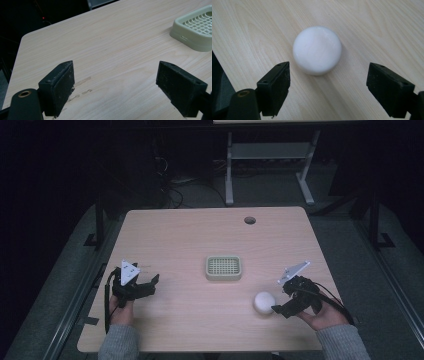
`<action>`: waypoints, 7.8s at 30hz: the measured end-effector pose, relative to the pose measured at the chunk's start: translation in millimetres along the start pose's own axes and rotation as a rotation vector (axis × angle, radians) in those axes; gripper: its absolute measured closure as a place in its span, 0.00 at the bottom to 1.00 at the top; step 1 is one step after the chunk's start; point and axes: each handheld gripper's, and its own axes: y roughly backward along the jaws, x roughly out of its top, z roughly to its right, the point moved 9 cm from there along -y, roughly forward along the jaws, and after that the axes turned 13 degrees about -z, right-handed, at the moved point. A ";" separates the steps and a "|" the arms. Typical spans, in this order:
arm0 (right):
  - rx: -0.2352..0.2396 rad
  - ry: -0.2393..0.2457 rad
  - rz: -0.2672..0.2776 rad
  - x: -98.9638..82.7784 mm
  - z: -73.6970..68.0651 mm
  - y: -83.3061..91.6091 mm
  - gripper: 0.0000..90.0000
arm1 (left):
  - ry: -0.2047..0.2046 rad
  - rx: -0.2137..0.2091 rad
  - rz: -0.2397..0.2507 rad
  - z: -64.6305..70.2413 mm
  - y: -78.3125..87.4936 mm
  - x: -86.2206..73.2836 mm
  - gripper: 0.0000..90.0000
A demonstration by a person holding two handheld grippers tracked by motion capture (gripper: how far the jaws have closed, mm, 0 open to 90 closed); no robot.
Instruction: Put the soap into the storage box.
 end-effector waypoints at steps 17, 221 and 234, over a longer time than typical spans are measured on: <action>-0.002 0.028 -0.035 9.8 1.7 -2.2 0.20 | -0.006 -0.003 0.000 1.4 -0.4 0.4 0.16; 0.059 0.193 -0.225 122.3 10.3 -17.4 0.26 | 0.026 0.001 0.004 -5.6 1.2 -0.2 0.16; 0.070 0.185 -0.232 131.8 14.5 -18.4 0.26 | 0.028 0.004 0.004 -6.3 1.5 -0.2 0.16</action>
